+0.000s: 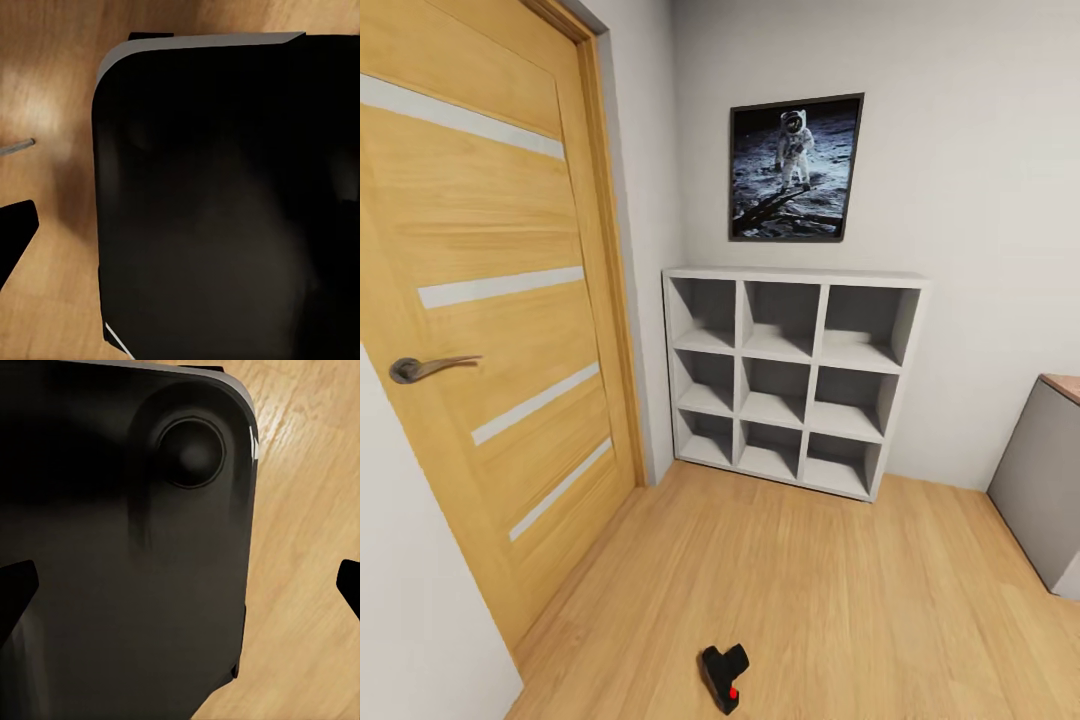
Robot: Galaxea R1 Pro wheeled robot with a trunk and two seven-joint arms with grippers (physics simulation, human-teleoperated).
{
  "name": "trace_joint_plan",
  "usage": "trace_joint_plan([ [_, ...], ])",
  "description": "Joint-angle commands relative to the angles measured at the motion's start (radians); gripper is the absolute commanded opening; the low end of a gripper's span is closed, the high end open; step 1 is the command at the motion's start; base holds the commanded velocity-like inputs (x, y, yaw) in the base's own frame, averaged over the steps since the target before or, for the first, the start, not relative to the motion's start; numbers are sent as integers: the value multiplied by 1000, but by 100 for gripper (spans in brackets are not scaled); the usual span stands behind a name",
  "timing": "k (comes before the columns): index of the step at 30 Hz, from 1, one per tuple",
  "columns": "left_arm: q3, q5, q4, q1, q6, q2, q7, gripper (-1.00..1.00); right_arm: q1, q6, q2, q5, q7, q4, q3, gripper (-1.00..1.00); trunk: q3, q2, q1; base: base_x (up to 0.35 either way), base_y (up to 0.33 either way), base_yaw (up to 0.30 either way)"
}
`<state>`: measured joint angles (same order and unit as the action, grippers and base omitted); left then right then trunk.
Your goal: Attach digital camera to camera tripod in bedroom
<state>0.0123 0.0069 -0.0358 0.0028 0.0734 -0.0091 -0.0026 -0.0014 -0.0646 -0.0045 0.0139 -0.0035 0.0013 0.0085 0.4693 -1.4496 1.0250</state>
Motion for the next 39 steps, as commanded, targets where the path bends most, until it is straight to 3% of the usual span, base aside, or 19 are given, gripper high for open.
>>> trace_joint_plan([
  [1,1,1,-1,0,2,0,0,100,0,-3,0,1,0,0,1,100,1,0,0,1,2,-8],
  [39,1,1,-1,0,2,2,1,100,0,-2,-3,1,1,0,1,100,1,0,0,0,0,-136],
])
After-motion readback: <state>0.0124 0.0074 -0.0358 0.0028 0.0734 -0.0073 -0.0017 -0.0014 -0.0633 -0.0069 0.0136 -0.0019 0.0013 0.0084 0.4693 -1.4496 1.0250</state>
